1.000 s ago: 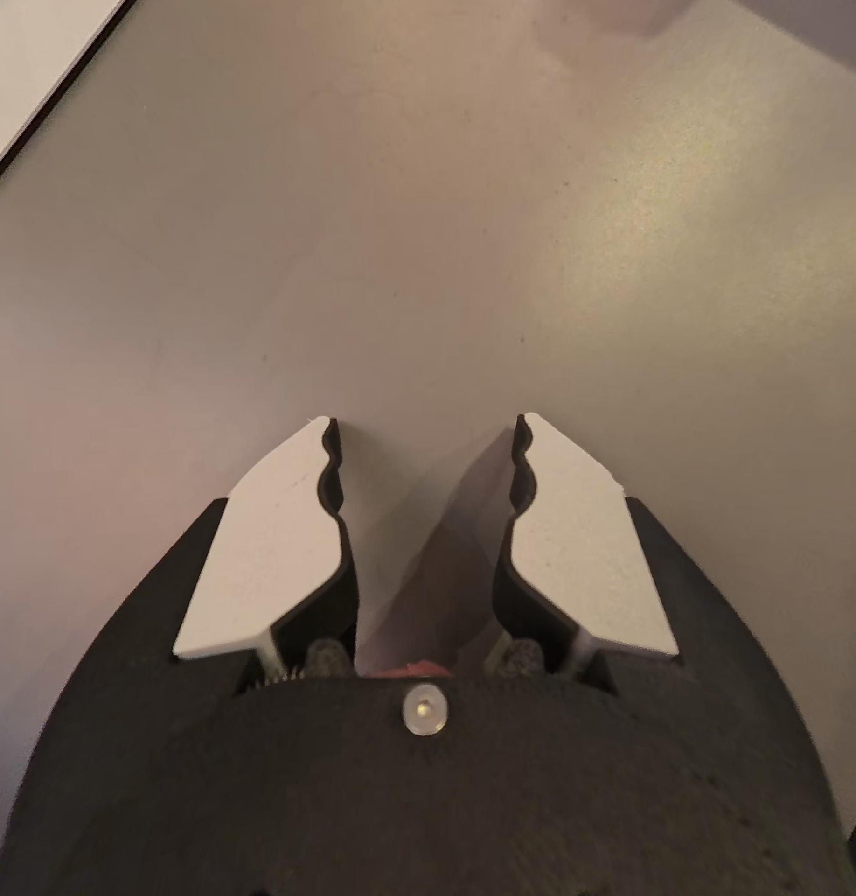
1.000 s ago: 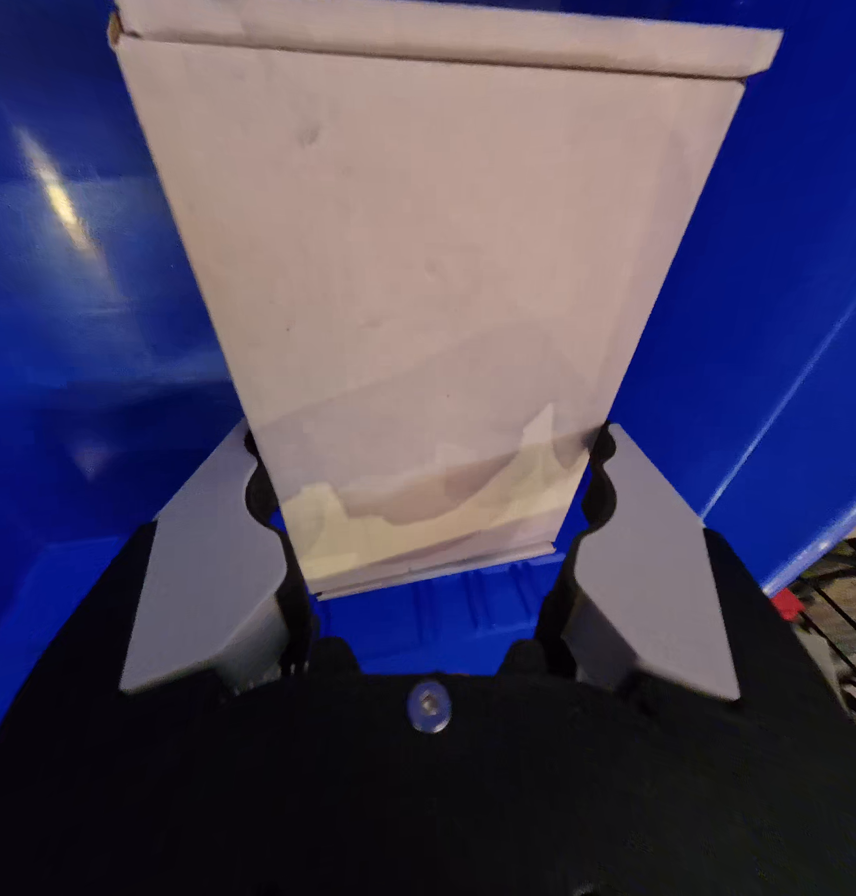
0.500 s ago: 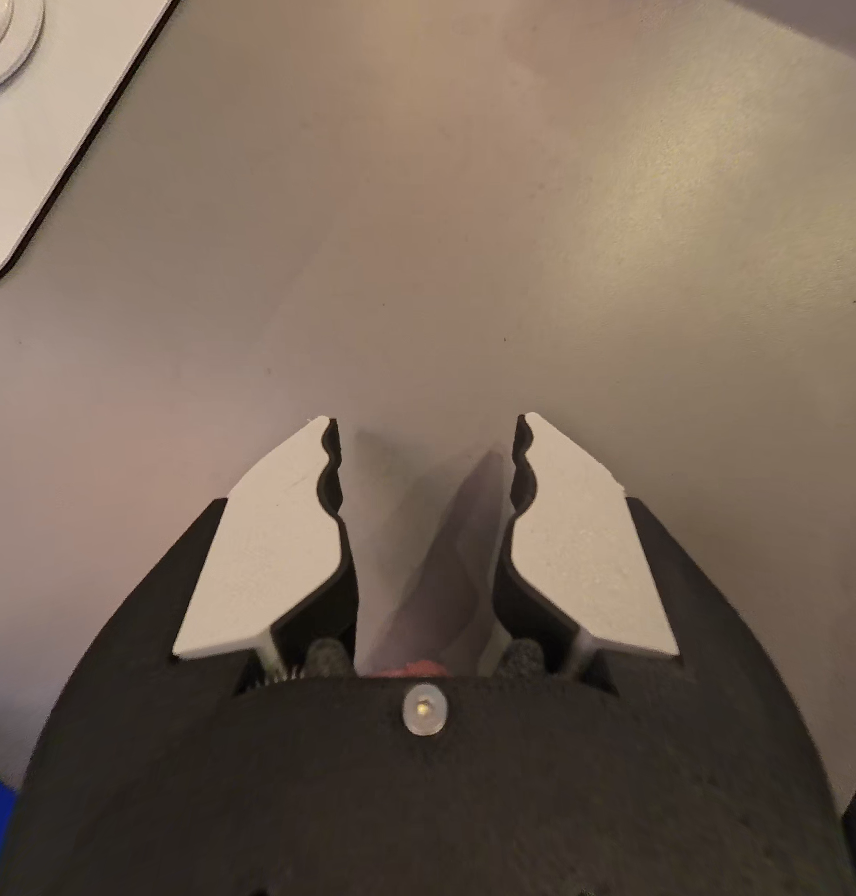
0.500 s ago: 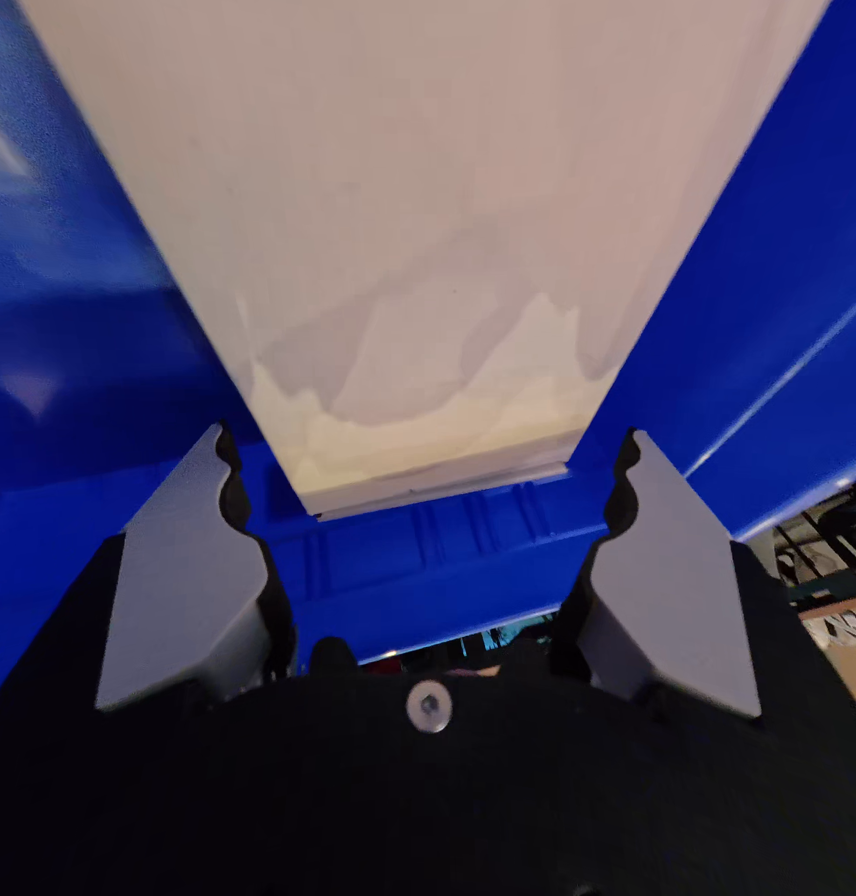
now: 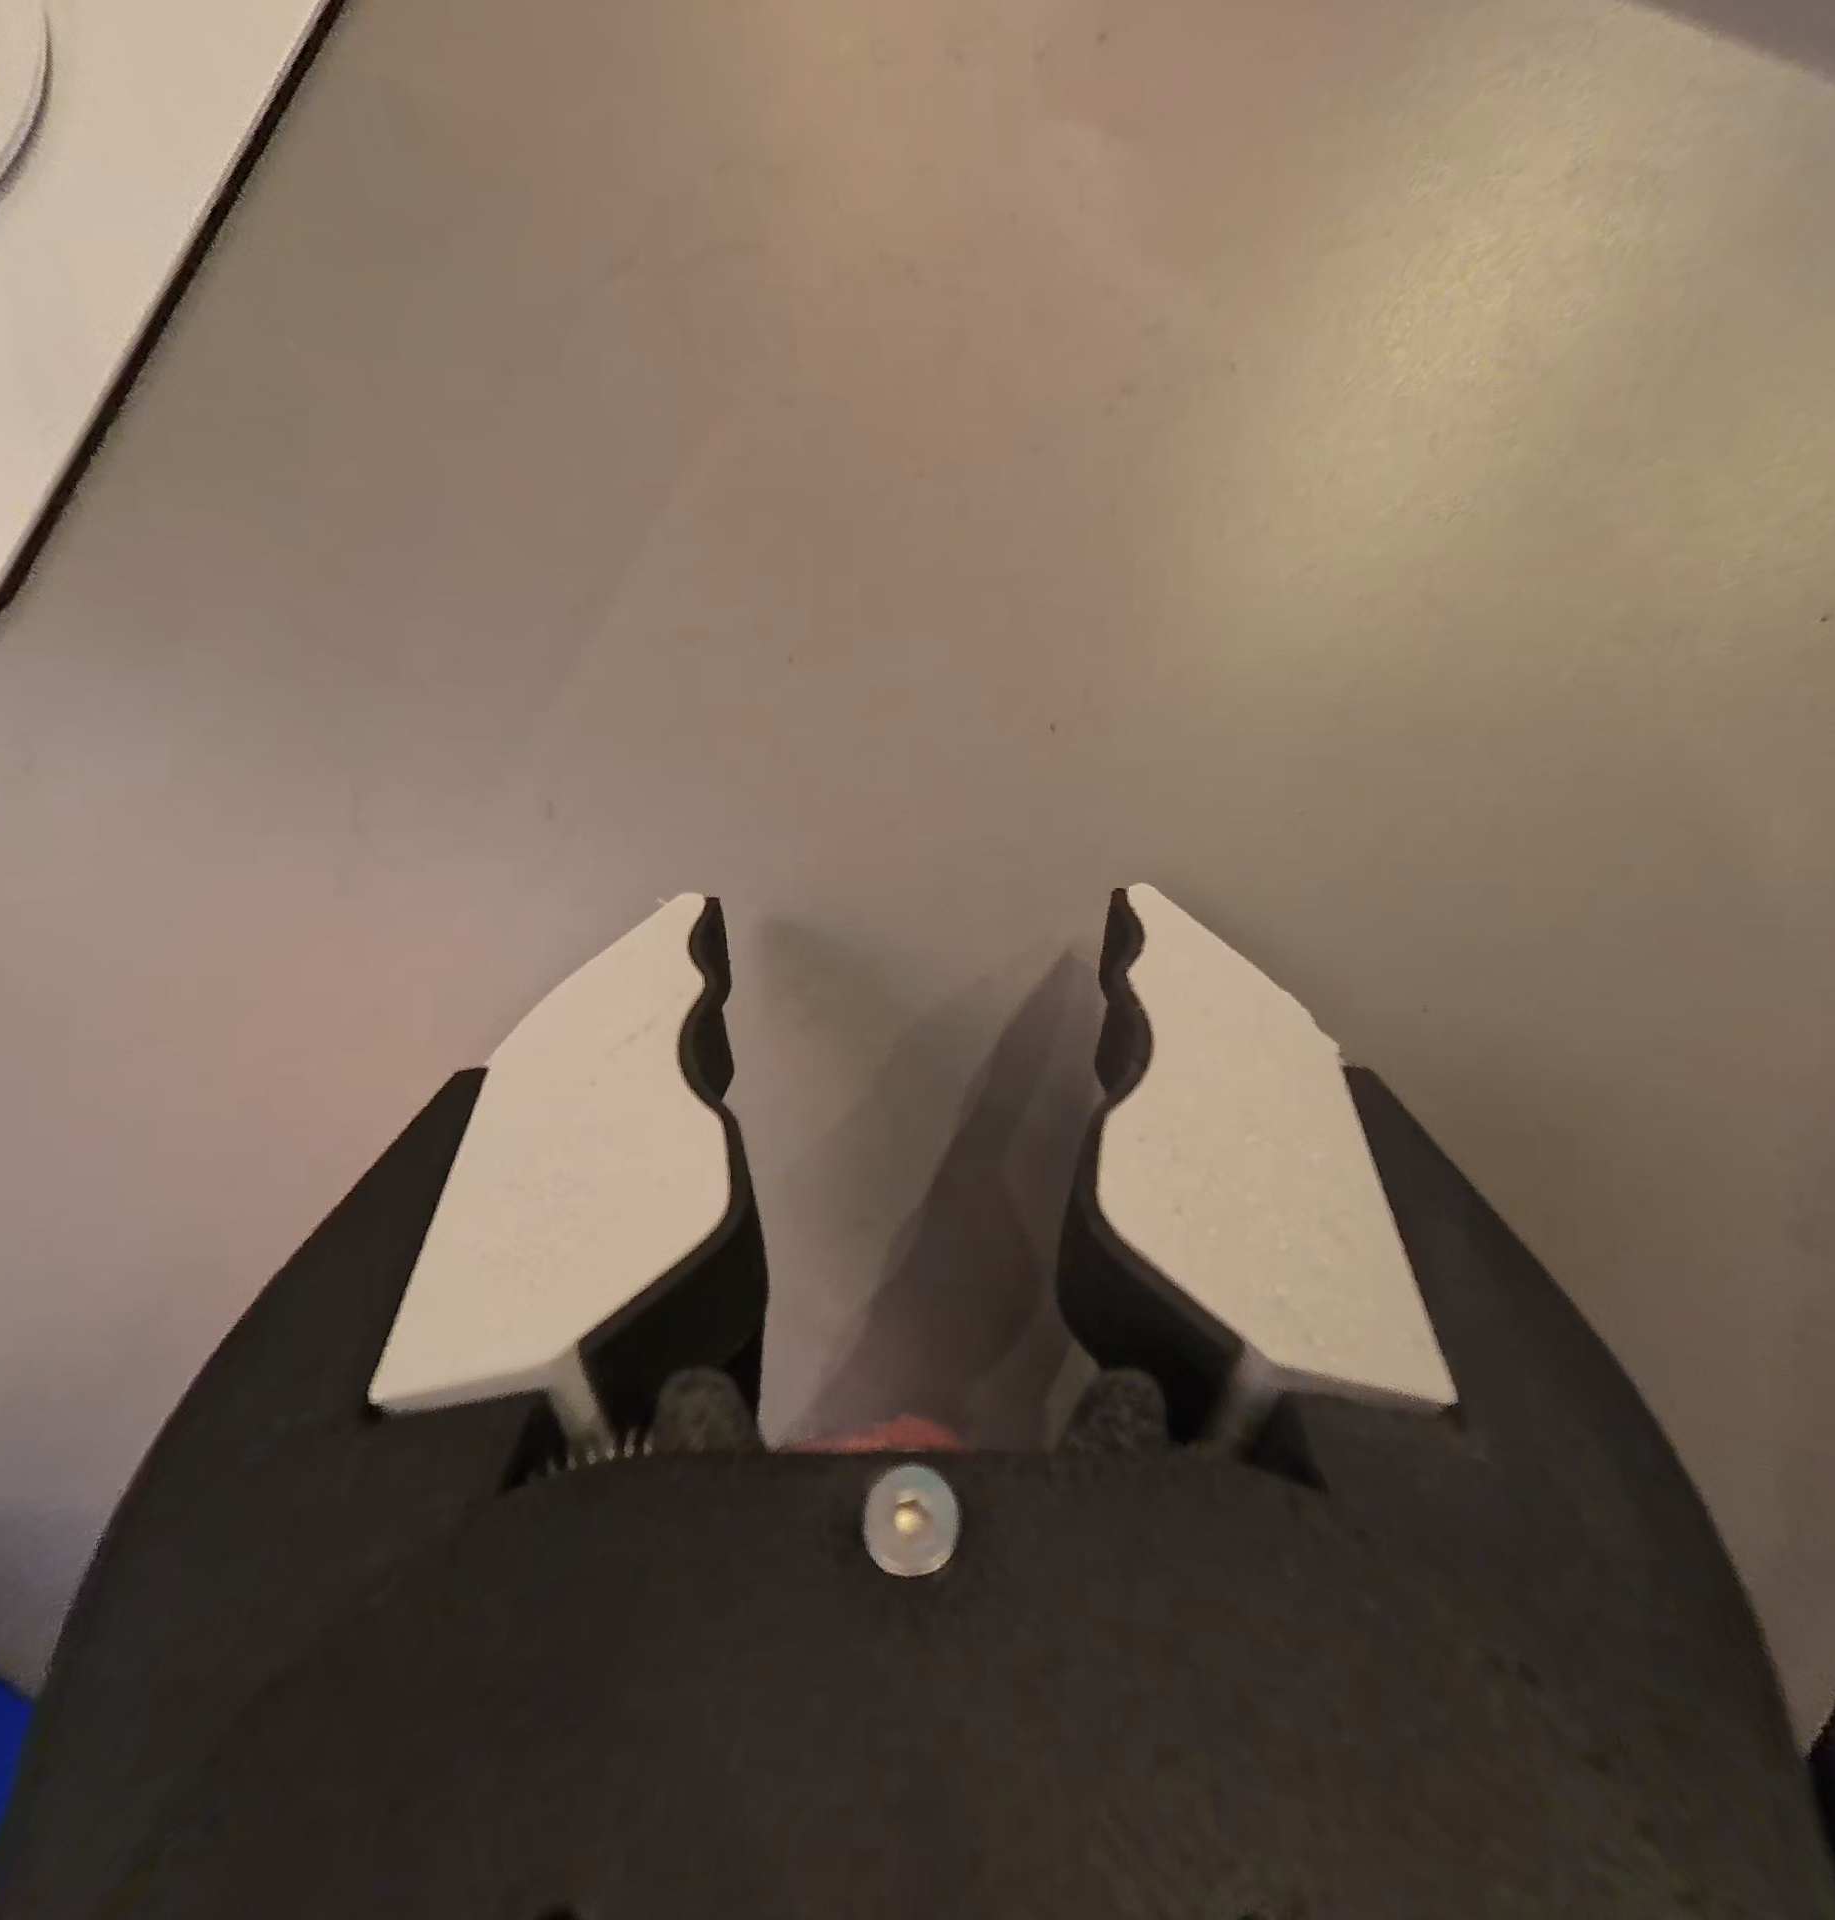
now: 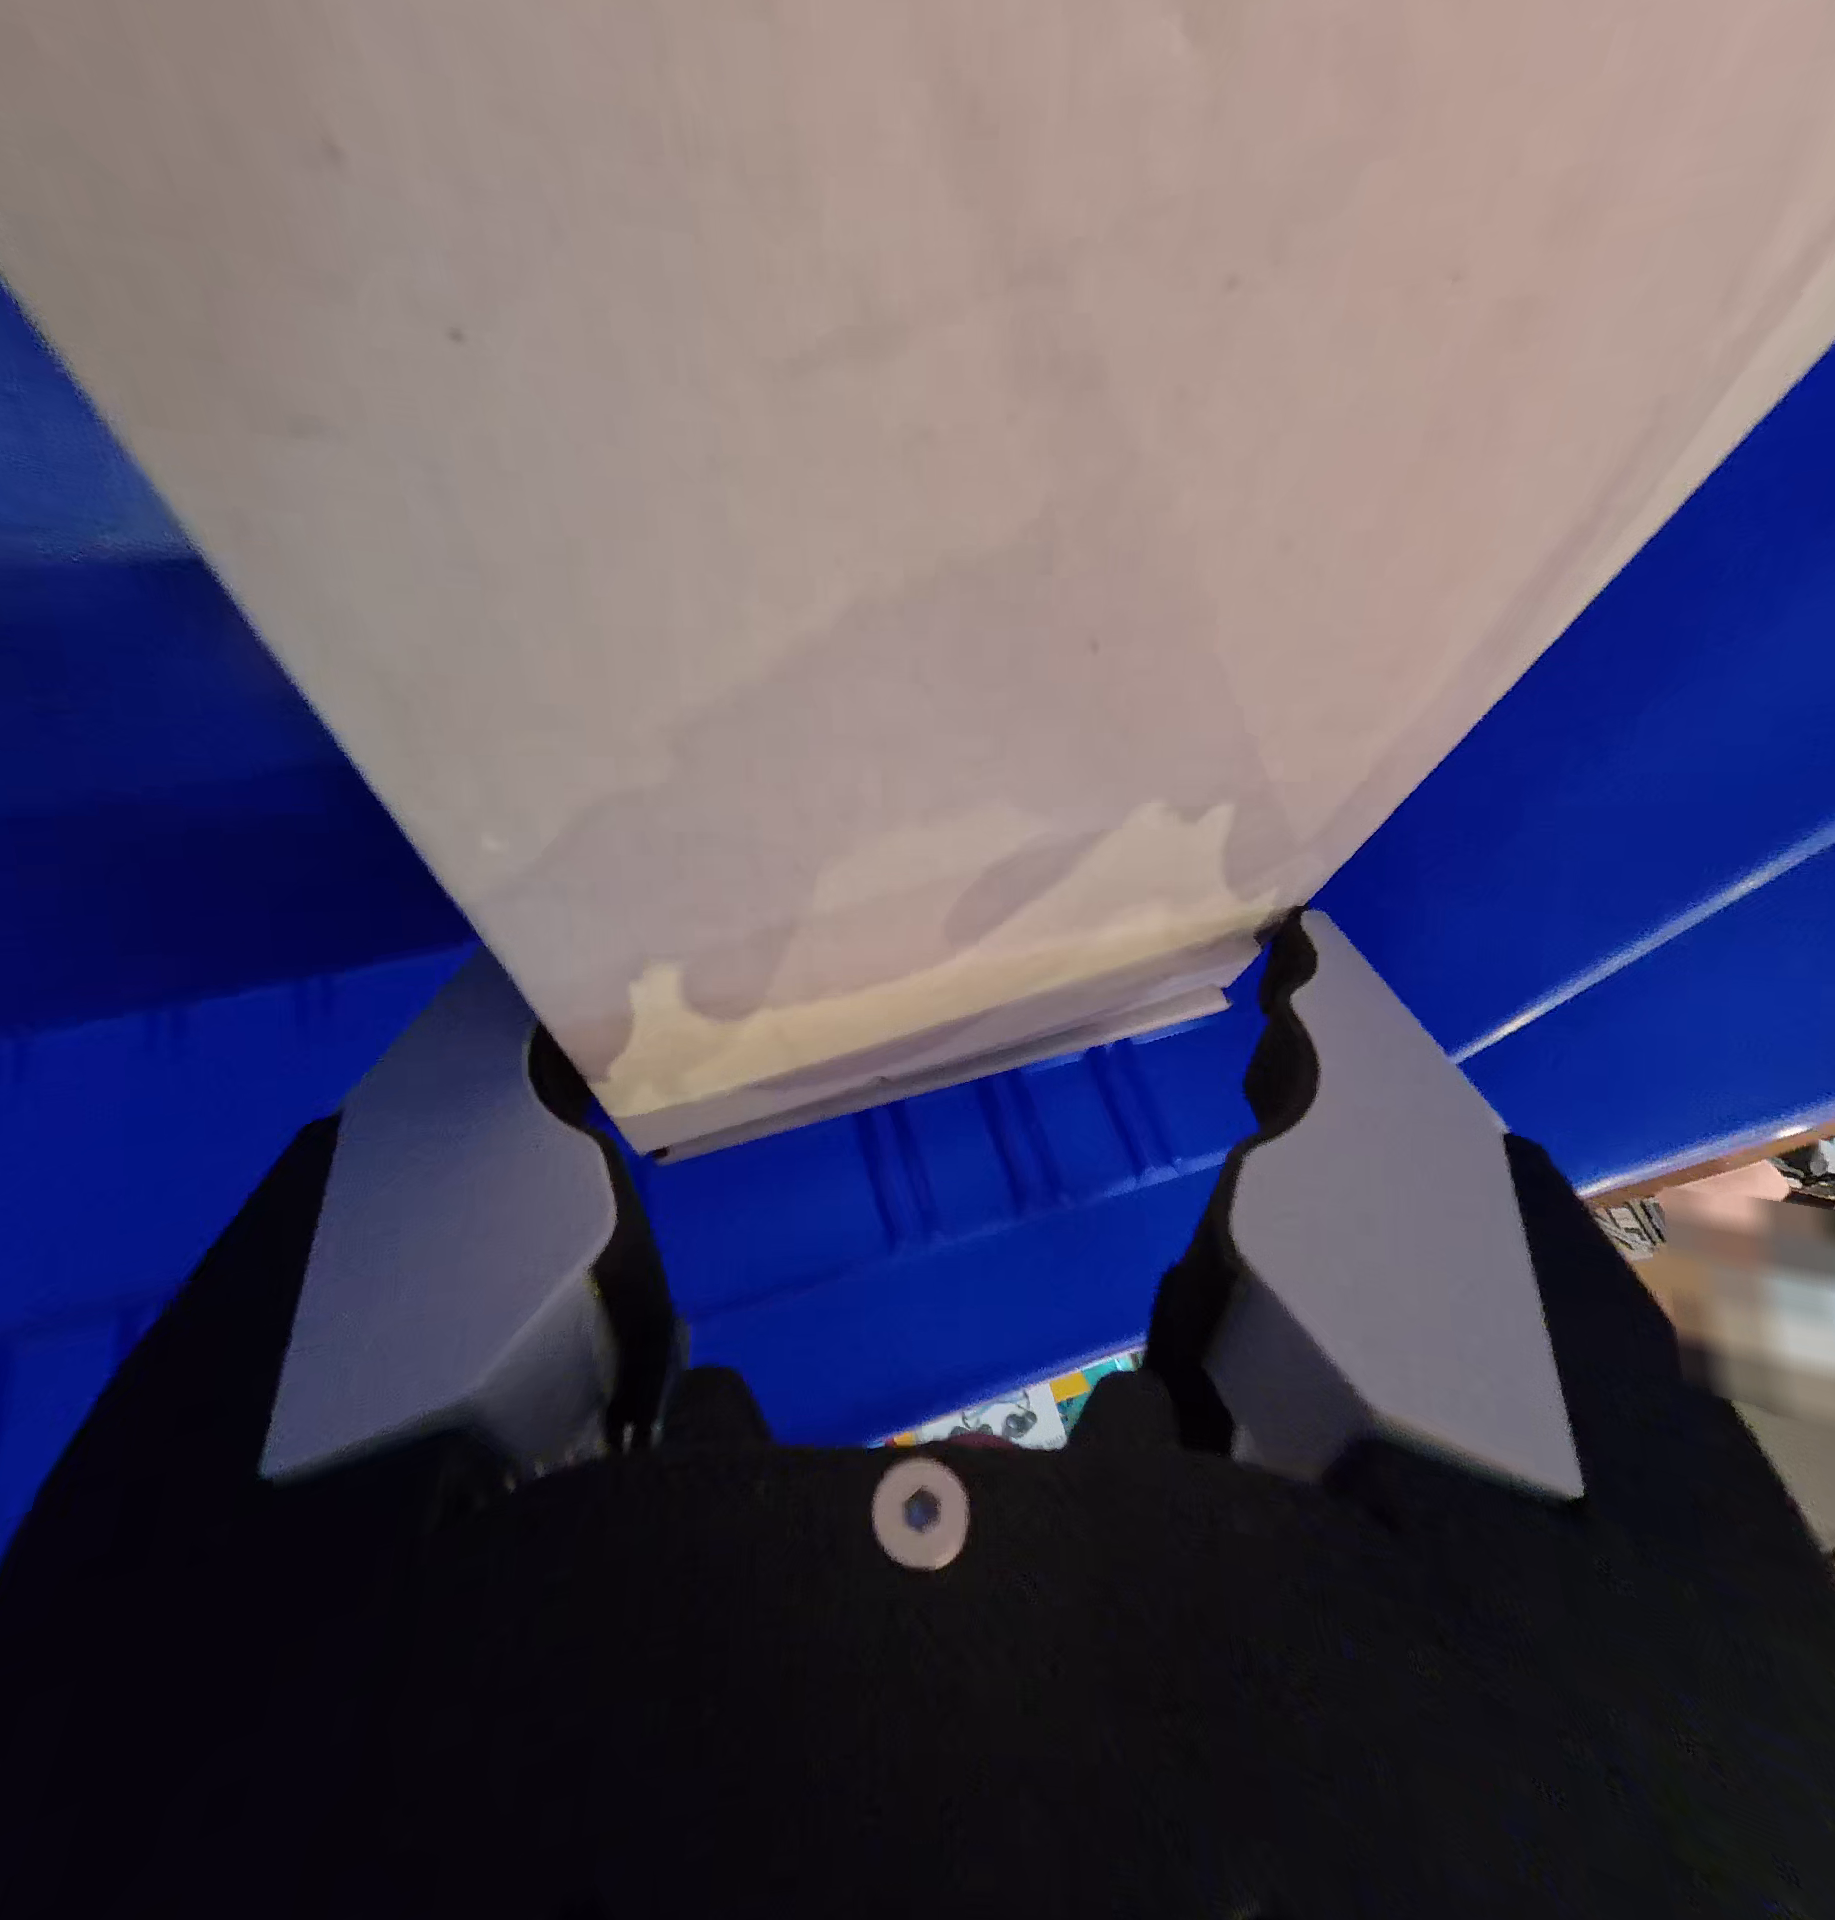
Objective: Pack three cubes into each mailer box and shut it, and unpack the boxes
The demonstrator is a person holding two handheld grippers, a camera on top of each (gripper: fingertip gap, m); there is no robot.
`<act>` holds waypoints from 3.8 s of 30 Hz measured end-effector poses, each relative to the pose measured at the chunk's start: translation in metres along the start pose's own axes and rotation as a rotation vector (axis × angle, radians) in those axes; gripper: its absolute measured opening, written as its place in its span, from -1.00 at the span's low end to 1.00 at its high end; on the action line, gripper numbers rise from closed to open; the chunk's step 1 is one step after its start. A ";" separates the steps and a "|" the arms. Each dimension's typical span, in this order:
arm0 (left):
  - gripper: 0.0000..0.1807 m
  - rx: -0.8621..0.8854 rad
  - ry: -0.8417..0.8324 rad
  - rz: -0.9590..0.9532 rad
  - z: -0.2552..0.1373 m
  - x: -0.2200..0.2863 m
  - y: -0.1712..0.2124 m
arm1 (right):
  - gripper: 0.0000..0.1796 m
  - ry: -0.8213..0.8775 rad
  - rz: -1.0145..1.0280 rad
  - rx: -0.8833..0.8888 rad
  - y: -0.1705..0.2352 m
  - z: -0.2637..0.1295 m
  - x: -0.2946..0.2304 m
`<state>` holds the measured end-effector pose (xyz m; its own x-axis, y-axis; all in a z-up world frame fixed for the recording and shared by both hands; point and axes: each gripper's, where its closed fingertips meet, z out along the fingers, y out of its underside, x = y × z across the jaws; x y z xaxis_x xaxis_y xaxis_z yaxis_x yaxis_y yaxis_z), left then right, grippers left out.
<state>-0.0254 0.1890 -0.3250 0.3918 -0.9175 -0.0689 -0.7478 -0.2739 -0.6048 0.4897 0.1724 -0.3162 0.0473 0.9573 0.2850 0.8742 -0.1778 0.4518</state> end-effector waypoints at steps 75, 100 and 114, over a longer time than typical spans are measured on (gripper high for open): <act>-0.24 -0.611 -0.228 0.312 -0.179 -0.216 0.184 | -0.04 -0.029 0.037 0.867 -0.321 -0.260 -0.082; -0.28 -0.424 -0.451 0.286 -0.222 -0.205 0.141 | -0.08 0.016 0.072 0.891 -0.311 -0.268 -0.072; -0.28 -0.197 -0.327 0.428 -0.154 -0.057 -0.028 | 0.08 0.254 0.224 0.922 -0.275 -0.297 -0.042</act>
<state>-0.1089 0.2047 -0.1819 0.1545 -0.8299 -0.5361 -0.9498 0.0245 -0.3118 0.1034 0.1133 -0.2015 0.2472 0.8266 0.5055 0.8972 0.0018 -0.4416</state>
